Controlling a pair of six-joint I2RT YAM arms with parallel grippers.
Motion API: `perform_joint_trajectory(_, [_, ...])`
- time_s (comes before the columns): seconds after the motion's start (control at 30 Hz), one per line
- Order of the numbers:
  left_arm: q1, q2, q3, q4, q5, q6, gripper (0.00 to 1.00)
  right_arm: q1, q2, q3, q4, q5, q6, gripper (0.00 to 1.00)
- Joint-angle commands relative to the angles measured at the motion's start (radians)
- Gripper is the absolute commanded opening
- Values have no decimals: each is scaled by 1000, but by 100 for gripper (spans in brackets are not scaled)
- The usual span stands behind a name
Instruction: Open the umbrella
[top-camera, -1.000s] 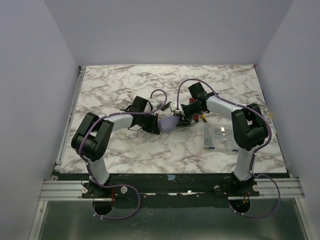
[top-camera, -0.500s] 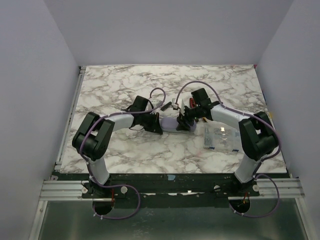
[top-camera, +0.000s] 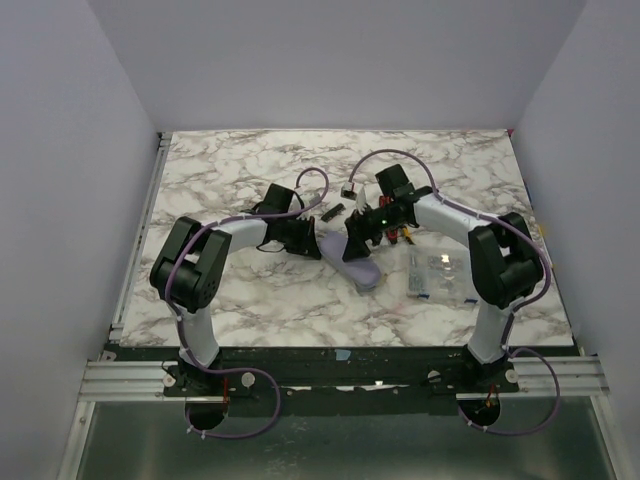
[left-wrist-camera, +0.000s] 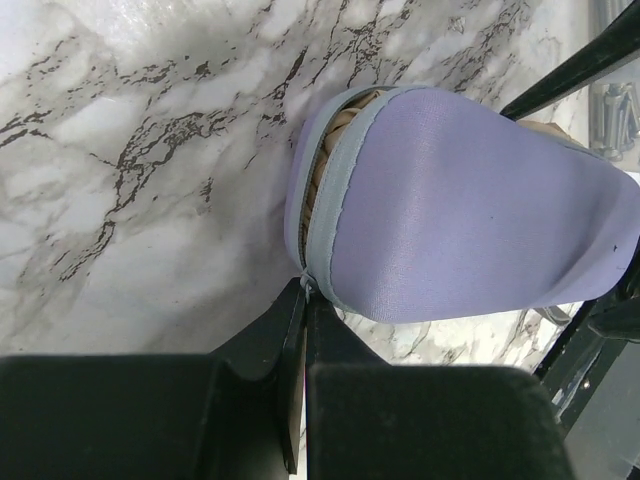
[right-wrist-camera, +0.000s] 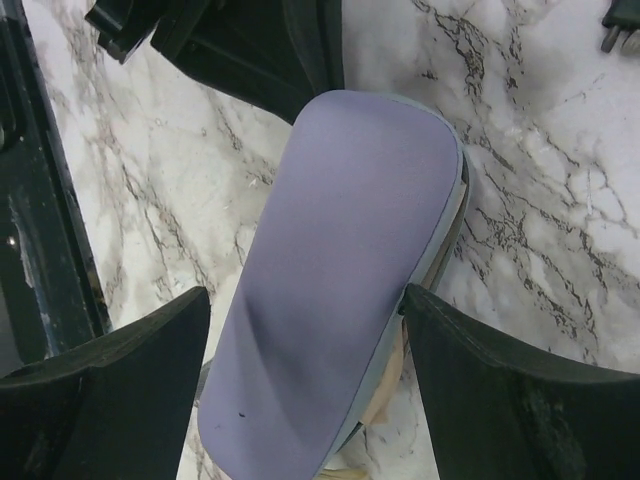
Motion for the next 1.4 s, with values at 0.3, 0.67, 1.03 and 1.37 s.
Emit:
perform_joint_trajectory(0.3, [-14, -47, -21, 76, 19, 10, 0, -2, 93, -6, 80, 34, 303, 27])
perform_joint_trajectory(0.67, [-95, -137, -148, 122, 2, 32, 0, -3, 30, -139, 322, 129, 556, 0])
perform_joint_trajectory(1.03, [-181, -224, -268, 234, 18, 2, 0, -12, 20, -185, 444, 237, 677, 0])
perform_joint_trajectory(1.37, [-88, -113, -106, 149, -64, 12, 0, -14, 5, -135, 211, 45, 391, 66])
